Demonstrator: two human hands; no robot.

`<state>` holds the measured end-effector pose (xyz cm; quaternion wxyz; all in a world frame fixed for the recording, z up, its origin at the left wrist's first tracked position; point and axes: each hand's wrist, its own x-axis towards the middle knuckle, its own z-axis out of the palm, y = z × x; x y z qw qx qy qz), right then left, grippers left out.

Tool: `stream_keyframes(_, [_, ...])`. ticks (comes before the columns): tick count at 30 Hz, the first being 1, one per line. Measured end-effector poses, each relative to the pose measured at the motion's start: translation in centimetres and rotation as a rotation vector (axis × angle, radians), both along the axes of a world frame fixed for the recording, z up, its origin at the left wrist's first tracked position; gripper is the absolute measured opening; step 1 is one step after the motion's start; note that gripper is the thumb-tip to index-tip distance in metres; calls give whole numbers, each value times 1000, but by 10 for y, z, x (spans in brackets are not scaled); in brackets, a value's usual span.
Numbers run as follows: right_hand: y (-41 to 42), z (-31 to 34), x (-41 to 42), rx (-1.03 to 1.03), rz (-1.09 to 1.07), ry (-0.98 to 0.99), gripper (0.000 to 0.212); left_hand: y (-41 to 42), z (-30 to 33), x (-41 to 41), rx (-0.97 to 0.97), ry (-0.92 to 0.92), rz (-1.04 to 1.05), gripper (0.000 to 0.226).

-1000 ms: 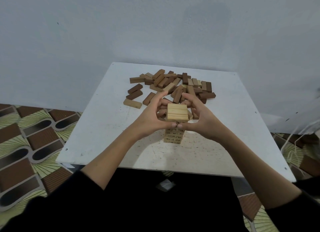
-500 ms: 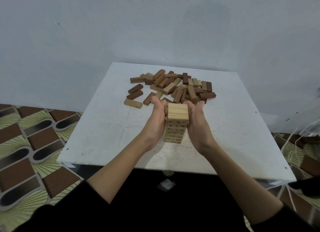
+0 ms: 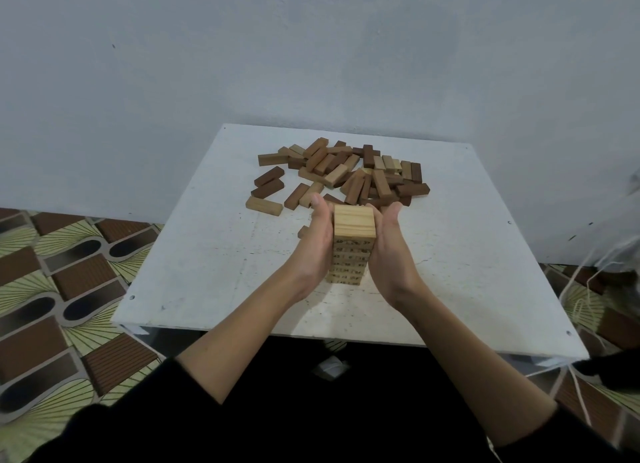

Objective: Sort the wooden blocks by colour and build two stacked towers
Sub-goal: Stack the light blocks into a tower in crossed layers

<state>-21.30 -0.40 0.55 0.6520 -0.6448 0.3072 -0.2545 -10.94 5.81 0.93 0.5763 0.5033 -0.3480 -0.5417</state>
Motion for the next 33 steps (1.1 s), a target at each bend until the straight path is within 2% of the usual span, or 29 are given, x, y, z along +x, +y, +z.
stream_keyframes(3, [3,3,-4,38,-42,-41,55,0,-1,0,-10,-29,-2,78])
stream_keyframes(6, [2,6,-8,1,-121,14,51,-2,-7,6,-8,-81,42,85])
stream_keyframes(9, [-11,11,-12,50,-85,-28,66,-3,-6,20,10,-113,110,93])
stream_keyframes(11, [-29,13,-10,30,-129,23,71,-4,0,31,21,-97,178,81])
stream_keyframes(12, [-39,12,-9,-40,-177,91,65,-5,3,36,23,-125,211,73])
stream_keyframes(14, [-61,13,-3,-169,-272,193,42,-12,8,48,40,-261,262,55])
stream_keyframes(17, [-98,13,11,-339,-299,285,27,-35,6,68,47,-544,320,33])
stream_keyframes(20, [-134,13,29,-497,-278,410,24,-69,6,80,7,-797,279,23])
stream_keyframes(23, [-167,16,45,-589,-237,505,28,-109,7,88,9,-944,192,22])
stream_keyframes(26, [-191,14,55,-700,-95,577,35,-143,7,92,27,-1088,74,22])
stream_keyframes(30, [-223,8,66,-741,104,694,38,-187,6,97,41,-1171,-38,21])
stream_keyframes(33, [-244,3,66,-739,136,738,30,-210,5,98,78,-1194,-99,21])
